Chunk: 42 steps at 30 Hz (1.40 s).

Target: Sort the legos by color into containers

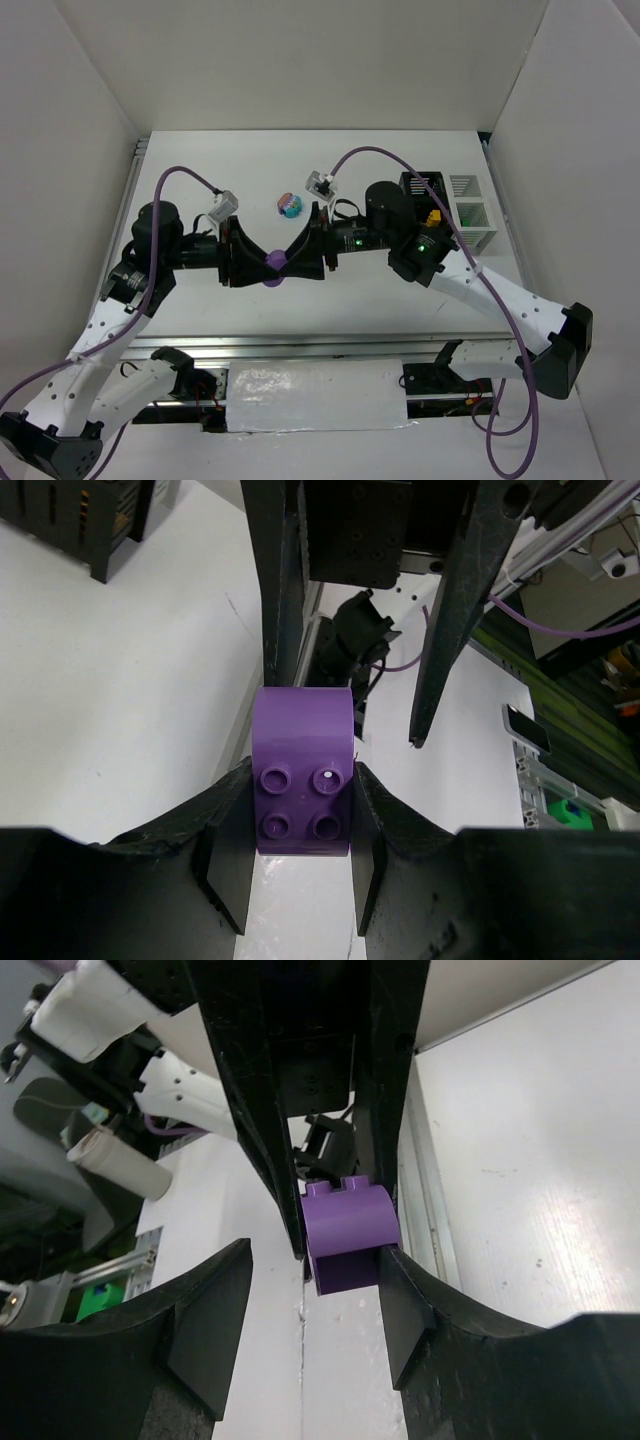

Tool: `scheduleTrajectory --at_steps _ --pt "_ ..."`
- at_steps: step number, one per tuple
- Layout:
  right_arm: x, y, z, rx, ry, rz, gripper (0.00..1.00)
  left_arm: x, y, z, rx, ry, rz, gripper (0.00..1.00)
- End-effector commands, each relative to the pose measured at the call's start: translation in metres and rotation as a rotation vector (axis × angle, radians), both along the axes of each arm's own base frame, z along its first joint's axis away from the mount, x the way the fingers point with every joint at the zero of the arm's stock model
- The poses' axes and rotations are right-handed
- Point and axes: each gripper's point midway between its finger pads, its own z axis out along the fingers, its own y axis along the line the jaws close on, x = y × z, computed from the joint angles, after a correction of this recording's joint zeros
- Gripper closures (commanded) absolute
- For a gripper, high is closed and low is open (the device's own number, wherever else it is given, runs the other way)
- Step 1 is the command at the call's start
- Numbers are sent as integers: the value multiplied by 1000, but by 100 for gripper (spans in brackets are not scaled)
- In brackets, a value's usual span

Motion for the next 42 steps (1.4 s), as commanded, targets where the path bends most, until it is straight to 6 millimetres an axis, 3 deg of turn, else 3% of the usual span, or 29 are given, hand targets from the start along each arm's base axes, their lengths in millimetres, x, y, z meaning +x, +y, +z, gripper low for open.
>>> scheduleTrajectory --at_steps 1,6,10,11,12,14,19,23,26,28,34,38,42 --pt "28 5 9 19 -73 -165 39 -16 -5 19 -43 -100 -104 100" --pt "17 10 4 -1 -81 -76 41 -20 -5 22 -58 -116 -122 100" --pt "32 1 2 -11 -99 -206 41 -16 -3 22 -48 -117 -91 100" --pt "44 -5 4 -9 -107 -292 41 -15 -3 20 -42 -110 -81 100" --pt "45 -13 13 12 -127 -332 41 -10 -4 17 -33 -105 -59 100" --pt "52 -22 14 13 -142 -396 41 -4 -4 14 -19 -82 -41 100" --pt "41 -27 19 35 -171 -360 40 3 -5 10 -6 -60 -26 100" --pt "41 -13 2 -5 -145 -300 39 -4 -5 16 -30 -81 -61 100" --pt "29 -3 -2 -4 -136 -197 37 -8 -4 19 -45 -96 -72 100" --pt "5 2 3 24 -134 -41 35 -10 -4 20 -50 -100 -81 100" --pt "-20 2 10 78 -135 127 42 -16 -2 24 -68 -118 -110 100" --pt "-17 -5 20 108 -127 68 31 -15 -2 21 -60 -111 -113 100" --pt "-16 -8 31 127 -130 55 30 -11 -2 18 -46 -98 -95 100"
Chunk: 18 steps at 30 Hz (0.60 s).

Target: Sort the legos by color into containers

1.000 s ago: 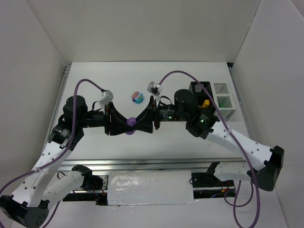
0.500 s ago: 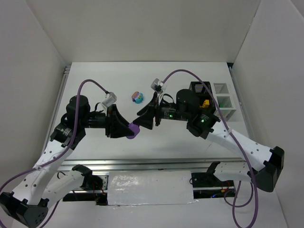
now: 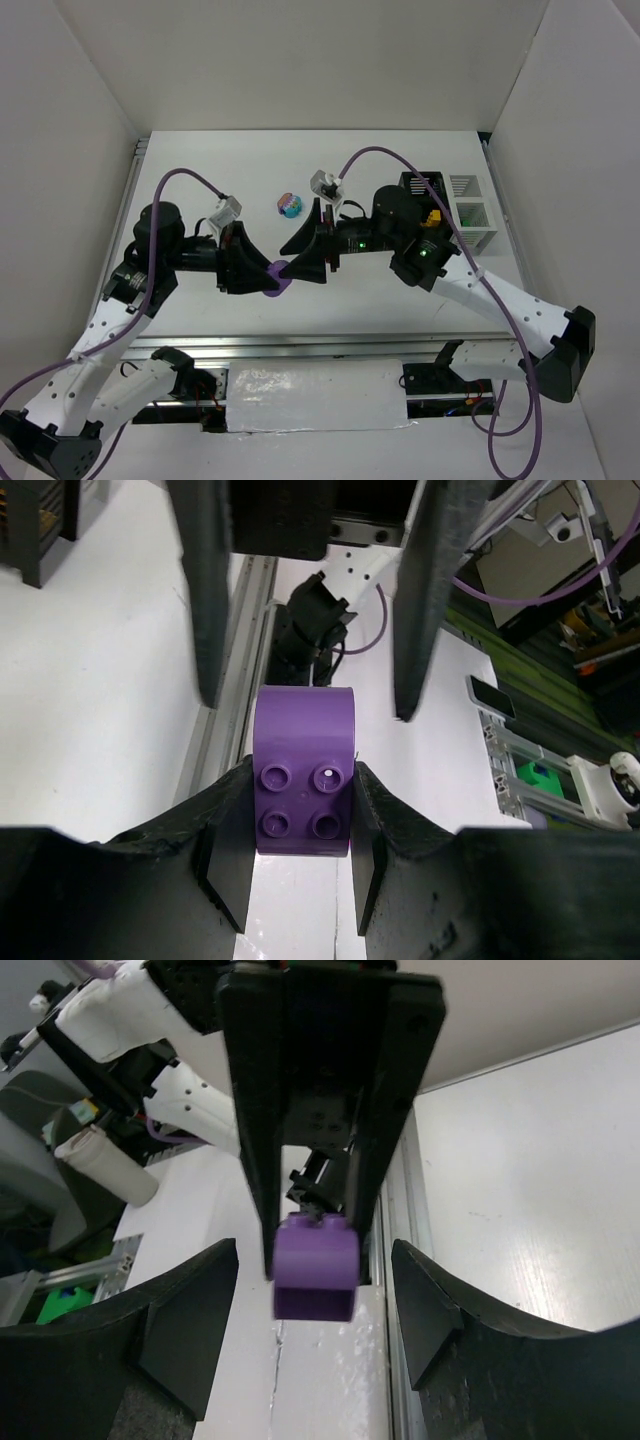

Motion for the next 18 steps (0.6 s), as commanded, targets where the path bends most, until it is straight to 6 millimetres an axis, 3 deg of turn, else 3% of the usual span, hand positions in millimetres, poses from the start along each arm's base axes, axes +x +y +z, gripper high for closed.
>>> scheduleTrajectory --at_steps 1,9,12,14,15,18 --pt "-18 -9 12 11 -6 64 30 6 1 15 -29 -94 11 100" --pt "-15 1 -8 -28 41 102 32 1 3 20 -50 -122 5 100" --pt "-18 0 -4 -7 27 122 48 0 3 21 -53 -126 -3 100" --pt "-20 0 2 17 15 133 73 1 3 20 -53 -122 -3 100" --pt "-21 0 3 22 14 141 99 0 3 20 -53 -120 -7 100" --pt "-20 1 8 51 5 135 100 0 3 19 -52 -115 -12 98"
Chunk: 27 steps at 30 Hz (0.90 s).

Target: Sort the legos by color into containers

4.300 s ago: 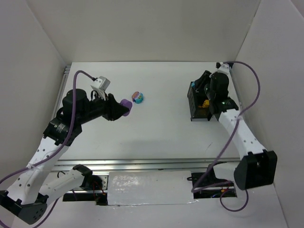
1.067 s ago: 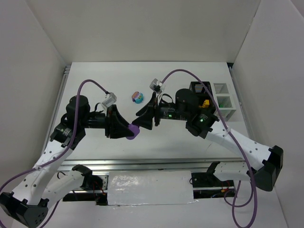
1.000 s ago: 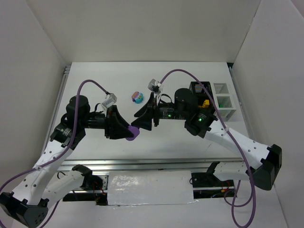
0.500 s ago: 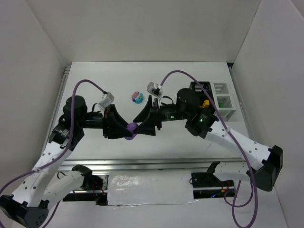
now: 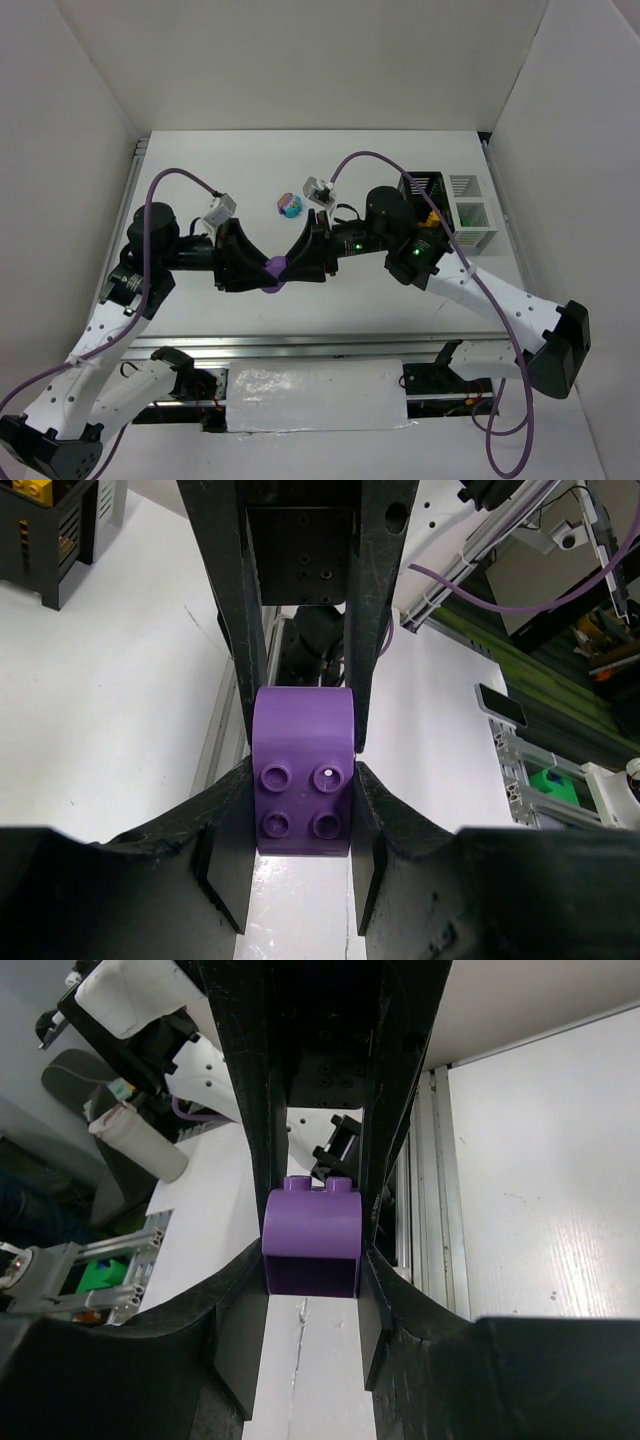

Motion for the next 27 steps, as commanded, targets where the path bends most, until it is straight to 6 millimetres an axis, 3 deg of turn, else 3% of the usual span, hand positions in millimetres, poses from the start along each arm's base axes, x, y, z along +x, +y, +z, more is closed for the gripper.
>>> scheduleTrajectory --at_steps 1,2,3,4,5,6,9,10,11,12,13,15,16,17,18,20,24,27 --pt "-4 -1 20 82 -43 22 100 -3 1 11 -27 -76 -29 84" --pt "0 -1 18 76 -40 3 100 0 1 10 -22 -74 -11 69" --pt "5 -3 17 69 -54 -24 100 4 2 5 -2 -51 22 48" --pt "22 -7 11 48 -45 -108 100 11 3 4 11 -48 67 1" --pt "31 -15 12 46 -63 -173 100 28 5 -1 40 -32 165 0" --pt "55 -22 6 19 -61 -302 100 36 8 -7 76 -4 225 0" --pt "109 -68 -13 -86 -67 -607 100 82 31 -26 181 83 544 0" --pt "141 -100 -26 -157 -51 -792 100 95 40 -33 208 108 636 0" --pt "155 -119 -30 -184 -50 -882 100 116 60 -41 244 140 809 1" --pt "168 -136 -35 -212 -44 -960 100 123 70 -45 263 160 879 0" --pt "192 -174 -44 -261 -26 -1136 100 127 80 -54 298 189 938 1" --pt "217 -222 -58 -329 25 -1377 100 138 107 -65 338 234 1089 0" --pt "235 -280 -63 -378 47 -1646 100 140 114 -69 346 247 1126 1" --pt "245 -308 -80 -422 125 -1781 100 143 124 -70 351 251 1160 0" --pt "253 -336 -74 -416 162 -1915 100 143 128 -74 360 256 1174 0" --pt "257 -397 -101 -496 298 -2136 100 143 132 -76 377 252 1184 0" --pt "275 -441 -96 -373 320 -2244 100 140 138 -86 423 246 1193 1" --pt "287 -454 -89 -382 306 -2286 100 139 148 -89 451 237 1238 0"
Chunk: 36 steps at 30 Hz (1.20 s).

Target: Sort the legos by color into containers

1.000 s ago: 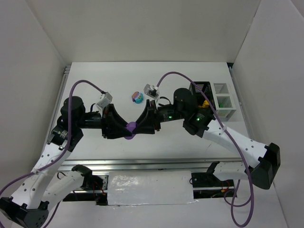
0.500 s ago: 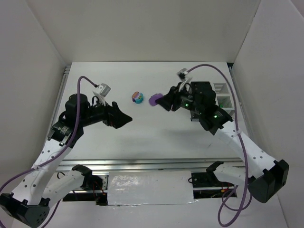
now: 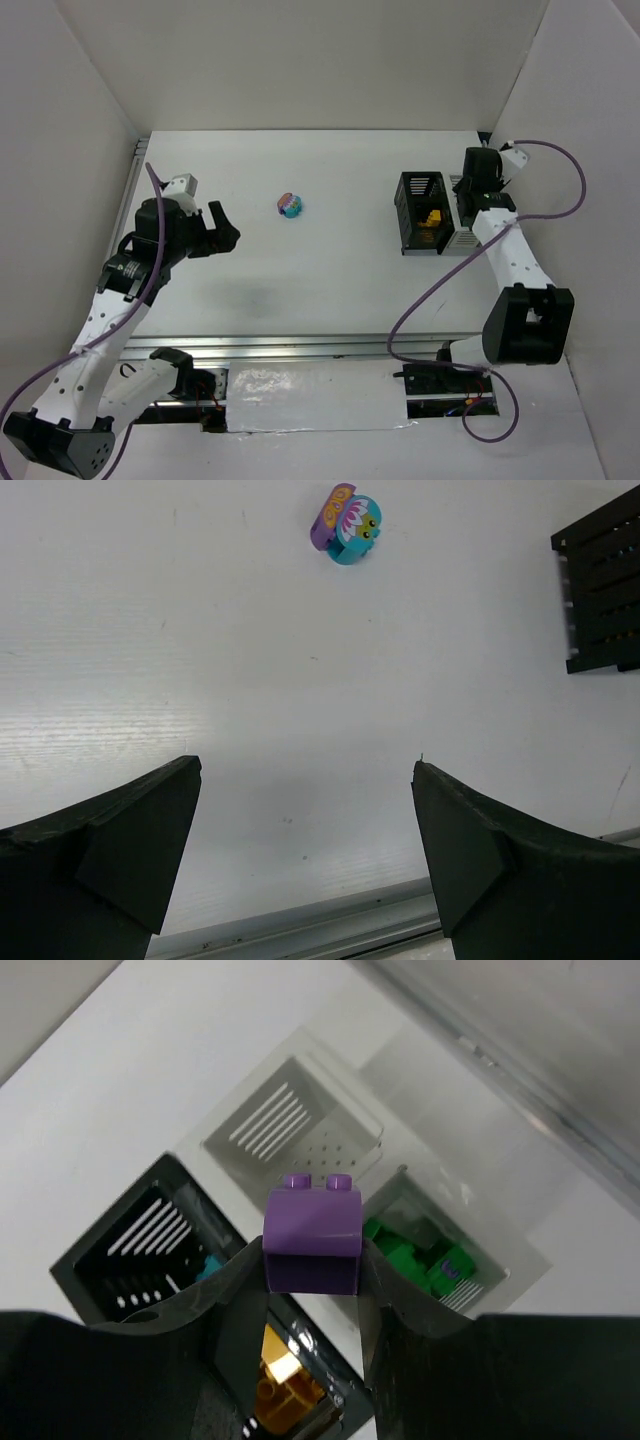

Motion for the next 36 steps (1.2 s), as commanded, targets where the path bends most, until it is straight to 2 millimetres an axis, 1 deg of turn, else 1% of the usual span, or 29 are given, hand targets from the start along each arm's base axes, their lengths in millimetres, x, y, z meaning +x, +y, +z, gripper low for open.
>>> scheduleTrajectory --at_steps 1,2,3,4,6,7,9,10,11,12,14,15,17,20,22,23,24,25,28,29,34,36 --pt "18 -21 40 -54 -95 -115 100 0 13 4 37 -27 51 0" --pt "22 -26 44 -68 -94 -139 100 0 11 4 32 -29 41 0" --pt "22 -34 39 -77 -72 -167 100 0 10 5 30 -32 33 1" --pt "28 -37 26 -83 -38 -163 100 -1 8 4 28 -29 21 0" --pt "37 -39 24 -72 -45 -157 100 1 8 2 32 -23 19 0" --pt "42 -39 17 -70 -32 -144 100 0 4 1 25 -21 -1 1" --pt "49 -38 17 -71 -42 -137 100 1 2 -1 26 -13 -13 0" --pt "52 -39 11 -77 -27 -136 100 1 2 -2 26 -7 -15 1" --pt "55 -40 15 -78 -32 -135 100 1 2 -3 28 -5 -16 1" --pt "58 -39 11 -78 -18 -131 100 1 2 -3 27 -8 -19 1" --pt "64 -38 14 -76 -30 -115 100 1 0 -3 23 -8 -29 0" --pt "66 -36 14 -76 -29 -102 96 1 -1 -4 22 -7 -36 0" --pt "71 -32 17 -66 -42 -73 94 0 -5 -5 15 -3 -59 0" --pt "75 -31 18 -64 -45 -63 84 0 -9 -6 10 0 -83 0" --pt "78 -32 18 -70 -41 -63 75 0 -9 -7 10 3 -81 1" --pt "76 -32 13 -70 -18 -66 67 -1 -9 -6 11 0 -84 0" --pt "76 -33 12 -70 -14 -67 47 0 -9 -6 10 -1 -82 1" --pt "76 -33 12 -70 -12 -69 42 0 -8 -7 12 1 -79 0" --pt "75 -31 12 -61 -12 -62 37 1 -7 -8 16 5 -72 0" --pt "75 -30 13 -58 -17 -59 33 1 -7 -9 17 10 -72 0" --pt "75 -26 22 -45 -32 -41 32 3 -6 -10 24 15 -63 0" --pt "74 -20 27 -28 -41 -25 32 4 -4 -11 25 20 -50 0"
